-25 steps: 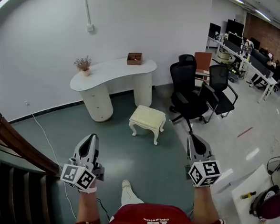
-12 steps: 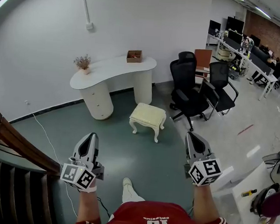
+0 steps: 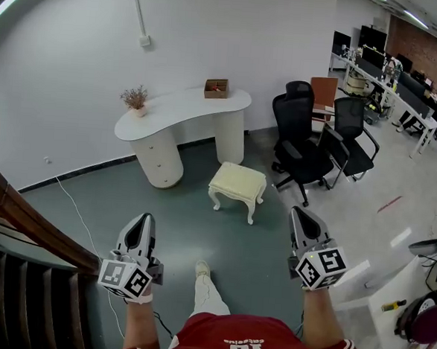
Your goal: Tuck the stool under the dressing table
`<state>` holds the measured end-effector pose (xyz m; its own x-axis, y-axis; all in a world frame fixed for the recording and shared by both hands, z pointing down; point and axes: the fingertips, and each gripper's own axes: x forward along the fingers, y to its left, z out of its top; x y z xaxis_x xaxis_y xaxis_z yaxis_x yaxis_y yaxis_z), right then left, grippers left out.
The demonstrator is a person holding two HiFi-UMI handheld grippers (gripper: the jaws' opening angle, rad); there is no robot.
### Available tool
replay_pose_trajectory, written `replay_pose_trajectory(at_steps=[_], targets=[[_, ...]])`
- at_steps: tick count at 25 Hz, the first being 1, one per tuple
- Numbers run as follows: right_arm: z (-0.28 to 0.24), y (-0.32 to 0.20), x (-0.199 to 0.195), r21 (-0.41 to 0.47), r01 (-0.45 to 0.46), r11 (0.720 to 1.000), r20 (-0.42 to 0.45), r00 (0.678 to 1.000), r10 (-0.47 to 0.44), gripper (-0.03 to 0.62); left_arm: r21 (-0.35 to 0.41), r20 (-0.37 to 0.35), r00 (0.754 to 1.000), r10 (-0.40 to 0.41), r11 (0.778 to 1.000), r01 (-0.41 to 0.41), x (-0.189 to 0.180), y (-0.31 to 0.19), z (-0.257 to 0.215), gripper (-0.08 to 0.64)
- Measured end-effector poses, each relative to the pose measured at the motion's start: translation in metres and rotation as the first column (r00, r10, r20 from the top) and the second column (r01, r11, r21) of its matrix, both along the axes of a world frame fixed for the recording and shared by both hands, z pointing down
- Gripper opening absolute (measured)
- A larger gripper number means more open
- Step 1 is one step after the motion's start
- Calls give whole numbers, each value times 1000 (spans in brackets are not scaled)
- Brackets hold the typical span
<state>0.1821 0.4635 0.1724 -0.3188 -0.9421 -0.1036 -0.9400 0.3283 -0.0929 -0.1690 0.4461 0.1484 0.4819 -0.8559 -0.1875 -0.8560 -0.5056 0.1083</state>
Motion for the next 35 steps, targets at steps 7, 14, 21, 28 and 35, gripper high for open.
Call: replay_pose_trajectory(at_steps=[7,14,21,28,35], targets=[[23,-67,-15,-89,3,996,-4,1000,-3,5,-42,0,1000,23,999,-23,-12,-79,33,3],[31,-188,-35,-105,-56,993,-14,998,55,4,-52,-10,999,53,997,-53,-27,-220,59,3],[-15,-324,-88,-47,-78,996,-41,996,76,4,4,43,986,161,987,-162,-46,-357,23,3],[-1,-394,-155,-86,-25,996,-86,996,17,5,19,2,961,276,961,-276,-53,-436,20,3],[-4,-432,-185,-85,65,994,-84,994,-72,383,14,30,913,406,914,-406,-41,-473,30,425]])
